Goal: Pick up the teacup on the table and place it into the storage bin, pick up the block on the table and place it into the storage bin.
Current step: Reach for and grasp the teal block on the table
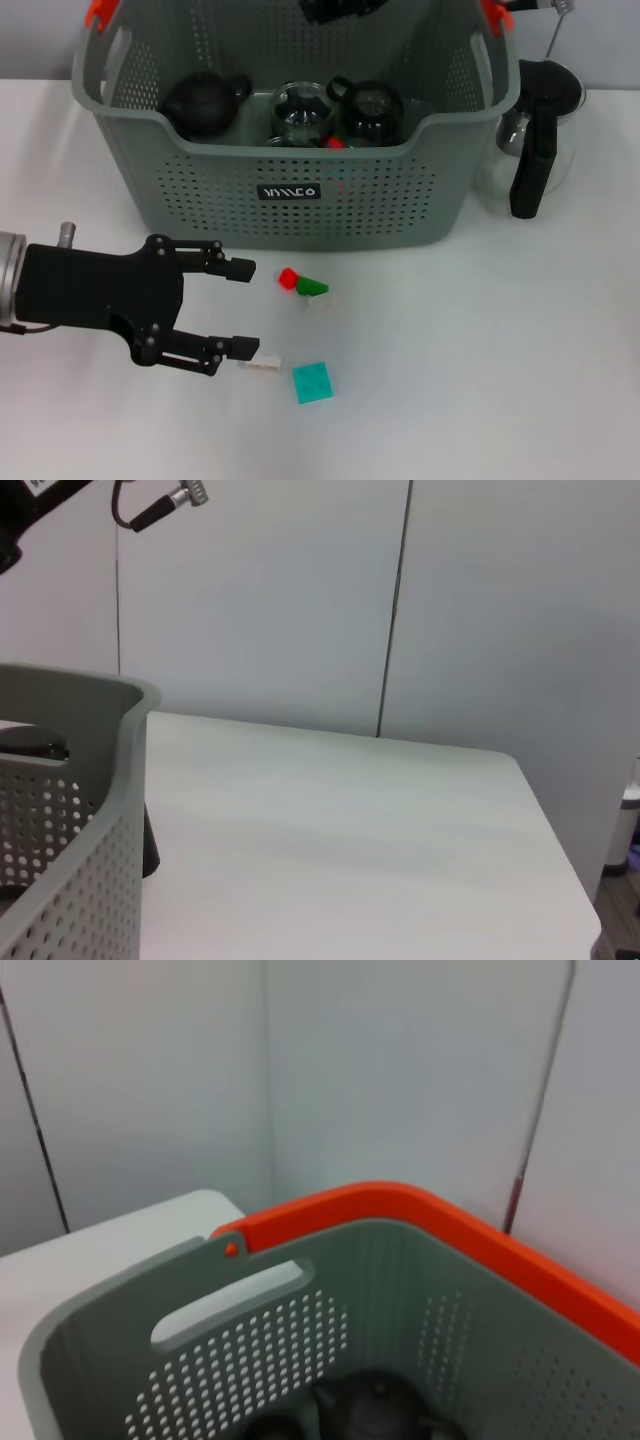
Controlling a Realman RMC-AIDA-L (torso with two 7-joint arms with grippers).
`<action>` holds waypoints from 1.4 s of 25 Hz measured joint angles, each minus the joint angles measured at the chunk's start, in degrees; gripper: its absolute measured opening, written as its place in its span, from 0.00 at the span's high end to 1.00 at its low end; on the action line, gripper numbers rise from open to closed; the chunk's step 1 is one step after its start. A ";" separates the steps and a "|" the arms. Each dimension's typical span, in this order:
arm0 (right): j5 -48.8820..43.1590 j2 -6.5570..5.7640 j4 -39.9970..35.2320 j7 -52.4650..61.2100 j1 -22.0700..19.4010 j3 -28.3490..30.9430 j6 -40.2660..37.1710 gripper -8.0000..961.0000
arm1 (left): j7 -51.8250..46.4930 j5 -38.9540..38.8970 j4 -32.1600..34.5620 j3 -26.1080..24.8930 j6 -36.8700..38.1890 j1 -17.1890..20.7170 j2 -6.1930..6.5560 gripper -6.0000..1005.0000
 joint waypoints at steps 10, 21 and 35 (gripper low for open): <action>15.78 0.45 -10.76 -8.19 -12.05 -2.62 -7.71 0.06 | -0.06 -1.53 0.00 0.00 0.44 0.08 -0.03 0.19; 20.23 -0.06 -17.84 -16.15 -26.29 -2.25 -23.33 0.02 | -0.53 -3.59 -1.41 -0.45 0.87 0.44 0.27 0.19; 12.12 0.31 -15.81 -21.98 -25.23 -6.02 -33.67 0.02 | -0.12 -2.17 -2.85 0.51 0.77 2.24 0.47 0.19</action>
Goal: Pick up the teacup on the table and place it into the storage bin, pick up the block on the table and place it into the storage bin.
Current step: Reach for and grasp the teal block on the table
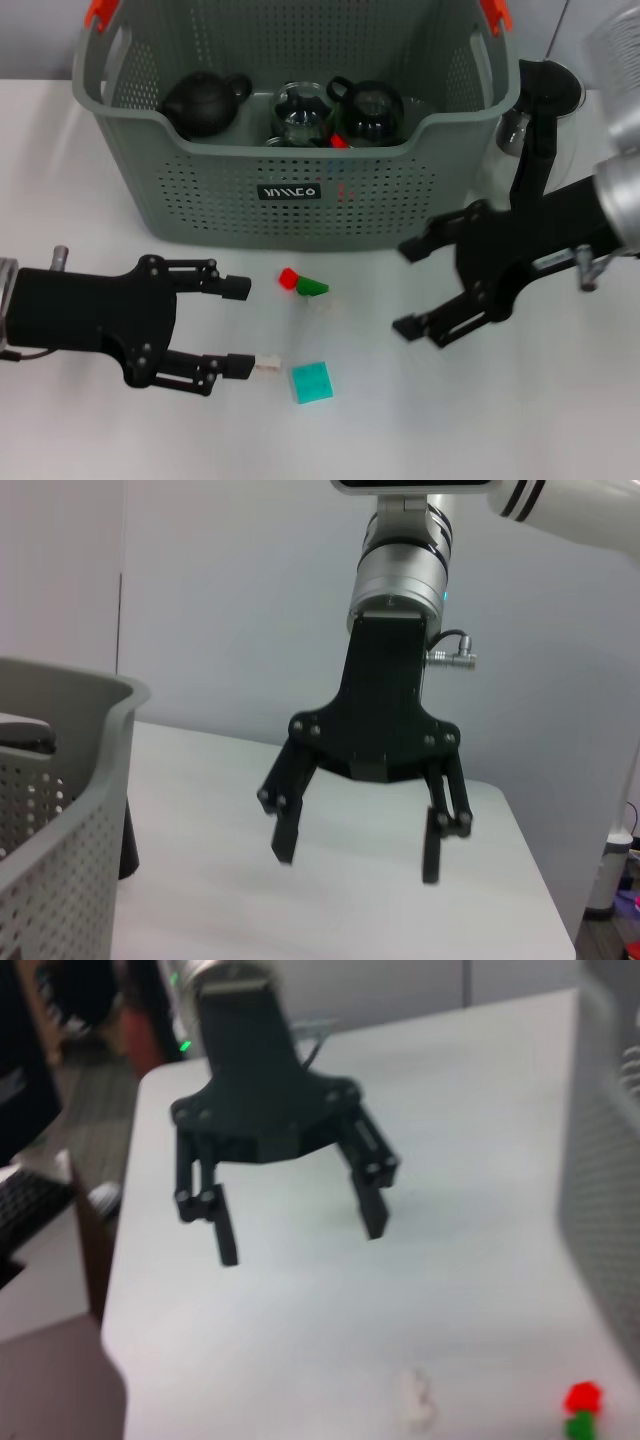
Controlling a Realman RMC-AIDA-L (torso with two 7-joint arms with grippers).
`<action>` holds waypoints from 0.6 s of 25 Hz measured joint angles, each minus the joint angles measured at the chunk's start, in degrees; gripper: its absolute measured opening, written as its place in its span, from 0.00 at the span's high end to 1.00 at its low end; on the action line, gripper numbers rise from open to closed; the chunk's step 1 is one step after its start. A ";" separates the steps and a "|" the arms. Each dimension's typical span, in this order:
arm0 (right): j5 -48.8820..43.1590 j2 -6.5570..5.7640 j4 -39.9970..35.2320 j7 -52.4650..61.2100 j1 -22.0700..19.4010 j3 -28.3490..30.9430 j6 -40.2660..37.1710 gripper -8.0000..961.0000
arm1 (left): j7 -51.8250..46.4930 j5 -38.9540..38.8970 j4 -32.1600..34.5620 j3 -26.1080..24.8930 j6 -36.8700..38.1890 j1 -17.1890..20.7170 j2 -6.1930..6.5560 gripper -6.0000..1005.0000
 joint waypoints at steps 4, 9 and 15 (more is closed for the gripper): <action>-2.07 0.12 3.29 0.36 3.27 -4.11 0.38 0.02 | 0.02 0.50 -0.05 0.02 0.06 0.62 -0.07 0.19; -3.81 0.25 8.44 0.59 7.94 -7.10 1.62 0.02 | 0.04 1.96 -0.06 -0.11 -0.17 1.23 -0.18 0.19; -5.30 0.30 12.46 0.67 12.54 -12.92 4.79 0.02 | -0.27 2.04 -0.06 -0.04 0.16 1.71 -0.21 0.19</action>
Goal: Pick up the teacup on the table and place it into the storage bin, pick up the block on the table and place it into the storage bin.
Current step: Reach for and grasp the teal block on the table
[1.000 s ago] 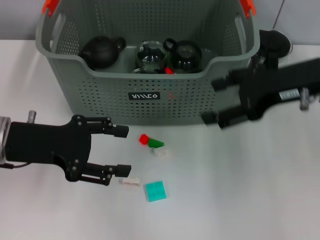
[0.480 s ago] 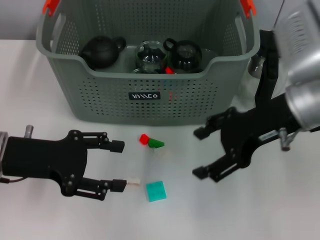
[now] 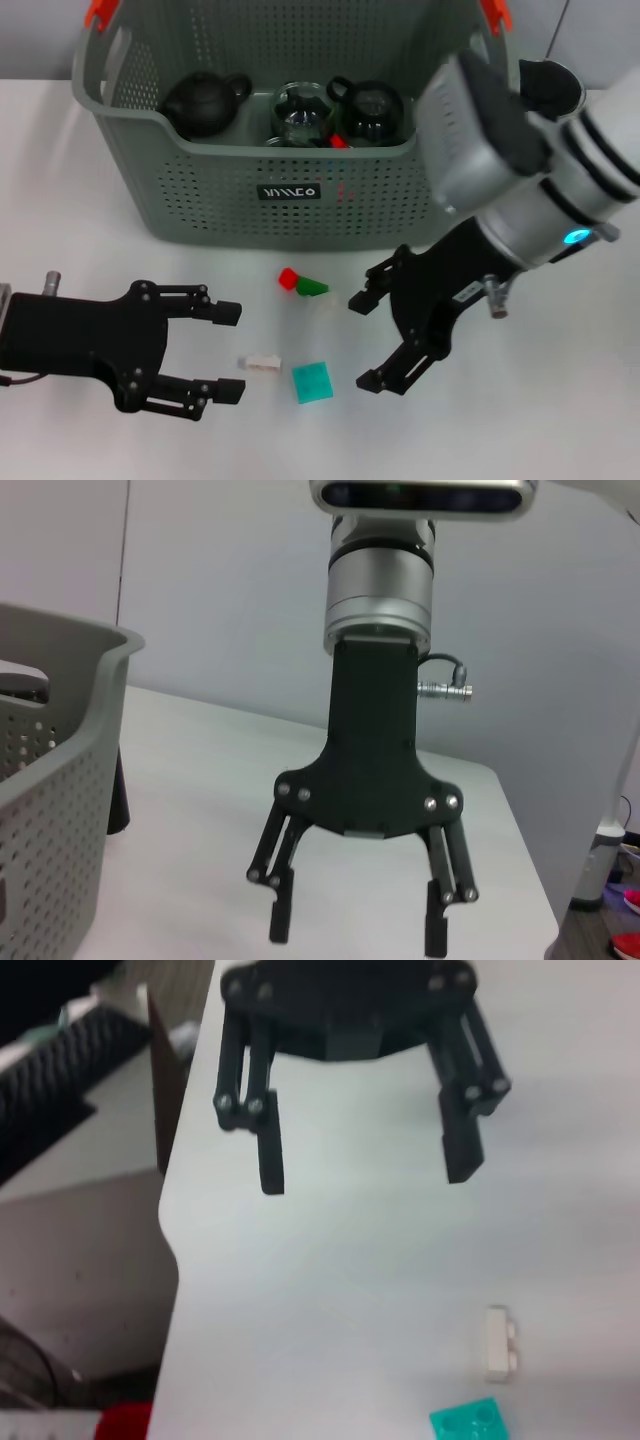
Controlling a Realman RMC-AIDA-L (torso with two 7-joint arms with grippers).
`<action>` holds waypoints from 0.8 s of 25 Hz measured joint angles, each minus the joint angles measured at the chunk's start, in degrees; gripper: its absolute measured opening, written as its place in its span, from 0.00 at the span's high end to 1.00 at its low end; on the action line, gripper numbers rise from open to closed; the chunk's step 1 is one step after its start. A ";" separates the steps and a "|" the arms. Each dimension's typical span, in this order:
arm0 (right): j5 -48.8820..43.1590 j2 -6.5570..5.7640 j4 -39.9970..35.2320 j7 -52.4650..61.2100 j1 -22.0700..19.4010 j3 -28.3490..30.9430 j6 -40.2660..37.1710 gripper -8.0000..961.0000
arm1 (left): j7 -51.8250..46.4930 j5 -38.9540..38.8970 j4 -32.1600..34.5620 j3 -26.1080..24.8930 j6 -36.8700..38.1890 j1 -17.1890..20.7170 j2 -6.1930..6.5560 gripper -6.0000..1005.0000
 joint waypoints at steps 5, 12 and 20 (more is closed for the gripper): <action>-0.39 0.04 0.32 1.55 2.20 -7.72 4.45 0.02 | -0.03 0.08 0.01 0.08 -0.05 0.04 0.00 0.19; -1.32 0.39 2.10 8.85 6.63 -18.00 8.81 0.02 | 0.40 0.08 -0.29 -0.30 -0.45 0.40 -0.19 0.19; -0.55 0.91 6.38 11.57 9.81 -25.10 13.78 0.02 | 1.76 -0.15 -1.62 -0.44 -0.73 0.39 -0.26 0.19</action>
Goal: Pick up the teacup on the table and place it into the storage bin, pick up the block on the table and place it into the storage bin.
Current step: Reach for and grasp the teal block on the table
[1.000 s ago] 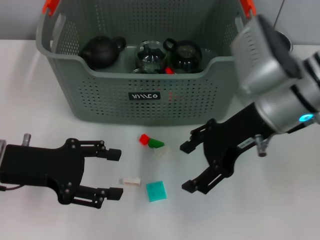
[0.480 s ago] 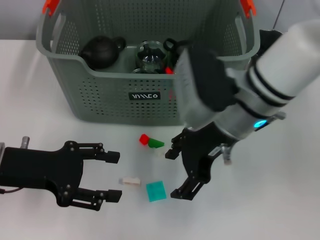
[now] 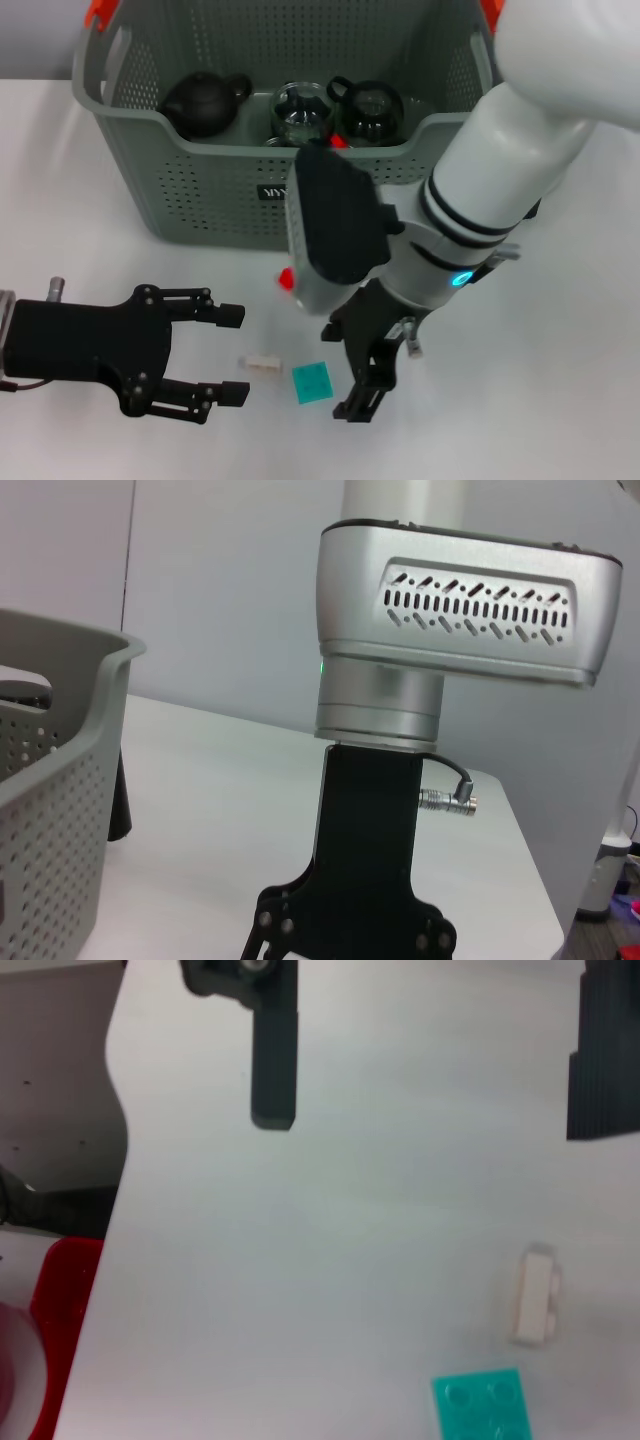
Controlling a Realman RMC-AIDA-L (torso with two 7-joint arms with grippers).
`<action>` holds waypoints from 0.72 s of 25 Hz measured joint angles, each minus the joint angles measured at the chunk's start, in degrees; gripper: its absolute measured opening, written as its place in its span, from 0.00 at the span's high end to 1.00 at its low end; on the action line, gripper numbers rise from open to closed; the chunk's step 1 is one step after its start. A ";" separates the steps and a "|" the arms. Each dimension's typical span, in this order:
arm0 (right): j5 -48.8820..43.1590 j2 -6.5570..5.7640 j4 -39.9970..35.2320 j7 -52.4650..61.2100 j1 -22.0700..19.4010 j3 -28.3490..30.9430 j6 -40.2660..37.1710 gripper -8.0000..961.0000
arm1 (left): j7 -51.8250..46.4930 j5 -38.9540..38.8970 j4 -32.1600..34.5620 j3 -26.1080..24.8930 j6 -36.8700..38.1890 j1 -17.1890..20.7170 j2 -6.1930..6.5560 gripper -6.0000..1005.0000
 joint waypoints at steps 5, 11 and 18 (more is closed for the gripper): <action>2.62 0.06 0.02 -0.25 -0.54 -3.46 4.36 0.02 | 0.47 -0.19 -0.05 -0.04 0.00 0.33 0.06 0.19; 4.23 0.11 0.56 0.24 -0.85 -7.73 9.03 0.02 | 1.00 -0.33 -0.05 -0.13 0.01 0.51 -0.07 0.19; 4.70 0.38 1.75 0.39 -0.90 -9.13 11.74 0.02 | 1.03 -0.37 -0.51 -0.11 -0.02 0.52 -0.09 0.19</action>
